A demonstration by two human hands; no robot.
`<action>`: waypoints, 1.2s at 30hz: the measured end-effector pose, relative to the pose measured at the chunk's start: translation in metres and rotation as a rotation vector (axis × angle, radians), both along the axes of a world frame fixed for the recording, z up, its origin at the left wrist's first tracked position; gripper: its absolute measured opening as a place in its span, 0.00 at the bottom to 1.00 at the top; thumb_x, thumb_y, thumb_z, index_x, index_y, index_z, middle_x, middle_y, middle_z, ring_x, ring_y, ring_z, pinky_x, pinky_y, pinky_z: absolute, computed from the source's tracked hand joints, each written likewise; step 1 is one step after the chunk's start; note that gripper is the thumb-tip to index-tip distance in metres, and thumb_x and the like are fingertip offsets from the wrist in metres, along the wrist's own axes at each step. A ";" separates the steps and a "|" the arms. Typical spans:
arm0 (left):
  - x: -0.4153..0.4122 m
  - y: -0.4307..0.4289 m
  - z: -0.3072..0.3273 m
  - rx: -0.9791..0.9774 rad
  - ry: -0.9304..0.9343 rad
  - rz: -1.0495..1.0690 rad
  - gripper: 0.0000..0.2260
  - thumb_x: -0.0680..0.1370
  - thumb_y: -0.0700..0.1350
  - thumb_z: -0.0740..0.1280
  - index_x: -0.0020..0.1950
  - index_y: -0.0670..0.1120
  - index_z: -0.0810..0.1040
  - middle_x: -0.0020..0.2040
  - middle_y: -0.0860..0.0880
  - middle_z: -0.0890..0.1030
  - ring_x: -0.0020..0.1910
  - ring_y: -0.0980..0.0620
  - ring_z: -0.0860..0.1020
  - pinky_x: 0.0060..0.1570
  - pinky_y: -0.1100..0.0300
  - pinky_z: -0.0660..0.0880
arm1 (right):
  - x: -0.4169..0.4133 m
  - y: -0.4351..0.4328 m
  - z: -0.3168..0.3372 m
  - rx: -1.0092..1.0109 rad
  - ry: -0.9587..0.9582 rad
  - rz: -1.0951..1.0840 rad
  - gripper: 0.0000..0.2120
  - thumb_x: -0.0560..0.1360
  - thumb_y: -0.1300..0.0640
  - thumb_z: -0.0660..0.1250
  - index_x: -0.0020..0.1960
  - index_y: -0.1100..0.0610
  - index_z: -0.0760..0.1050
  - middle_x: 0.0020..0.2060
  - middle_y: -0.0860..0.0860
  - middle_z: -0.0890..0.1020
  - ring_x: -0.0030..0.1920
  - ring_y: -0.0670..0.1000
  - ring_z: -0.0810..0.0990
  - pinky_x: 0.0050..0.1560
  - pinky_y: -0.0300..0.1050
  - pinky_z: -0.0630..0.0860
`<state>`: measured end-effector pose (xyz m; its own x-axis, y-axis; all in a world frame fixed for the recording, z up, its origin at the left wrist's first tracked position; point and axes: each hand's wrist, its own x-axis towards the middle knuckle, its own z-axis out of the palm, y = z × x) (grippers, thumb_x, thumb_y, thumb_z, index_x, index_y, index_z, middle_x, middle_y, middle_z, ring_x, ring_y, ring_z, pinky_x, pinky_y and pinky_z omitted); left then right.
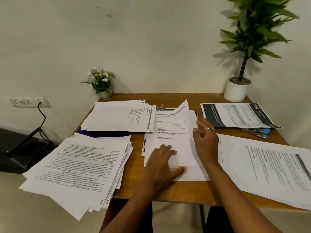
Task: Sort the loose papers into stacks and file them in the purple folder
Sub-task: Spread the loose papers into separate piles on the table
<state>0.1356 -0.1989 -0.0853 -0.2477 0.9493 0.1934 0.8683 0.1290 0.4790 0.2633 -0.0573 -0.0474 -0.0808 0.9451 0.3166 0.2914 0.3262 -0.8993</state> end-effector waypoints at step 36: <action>0.004 -0.010 0.013 0.480 -0.369 0.294 0.26 0.79 0.58 0.68 0.74 0.52 0.65 0.73 0.55 0.67 0.70 0.56 0.68 0.63 0.66 0.72 | 0.029 -0.004 0.023 -0.525 0.374 -0.024 0.13 0.78 0.64 0.65 0.60 0.53 0.73 0.52 0.48 0.80 0.50 0.50 0.78 0.48 0.45 0.73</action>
